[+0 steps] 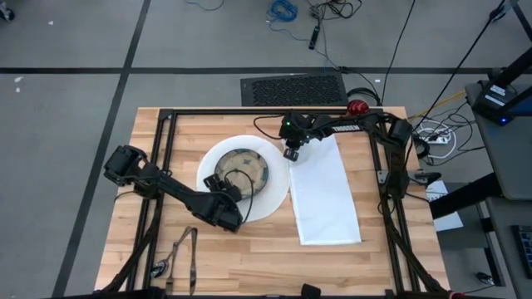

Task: Set table place
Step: Fold the white napkin

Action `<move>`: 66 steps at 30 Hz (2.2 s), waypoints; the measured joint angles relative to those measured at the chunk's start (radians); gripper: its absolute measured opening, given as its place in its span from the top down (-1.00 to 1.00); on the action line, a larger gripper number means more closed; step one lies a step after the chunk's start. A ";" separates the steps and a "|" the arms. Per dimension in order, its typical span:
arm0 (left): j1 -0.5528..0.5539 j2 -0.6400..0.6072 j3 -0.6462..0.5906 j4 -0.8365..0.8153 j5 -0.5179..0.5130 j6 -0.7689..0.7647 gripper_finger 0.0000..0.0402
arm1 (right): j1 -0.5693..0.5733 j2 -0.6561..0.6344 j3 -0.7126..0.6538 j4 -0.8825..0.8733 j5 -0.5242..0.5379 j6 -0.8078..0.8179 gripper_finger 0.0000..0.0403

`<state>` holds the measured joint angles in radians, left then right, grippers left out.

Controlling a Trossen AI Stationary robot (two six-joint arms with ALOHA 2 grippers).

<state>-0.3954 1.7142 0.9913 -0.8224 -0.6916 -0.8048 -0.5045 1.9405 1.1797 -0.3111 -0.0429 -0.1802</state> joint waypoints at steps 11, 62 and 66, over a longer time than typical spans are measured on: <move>0.000 0.000 0.000 0.004 -0.005 0.000 0.00 | 0.000 -0.001 0.000 -0.007 -0.004 -0.007 0.69; 0.000 0.000 0.001 0.031 -0.005 0.000 0.00 | -0.011 -0.069 0.001 0.057 0.062 0.024 1.00; 0.000 0.000 0.001 0.032 -0.005 0.001 0.00 | -0.011 -0.055 0.001 0.116 0.069 0.037 1.00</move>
<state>-0.3950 1.7142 0.9920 -0.7906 -0.6971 -0.8036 -0.5152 1.8855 1.1809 -0.1947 0.0261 -0.1429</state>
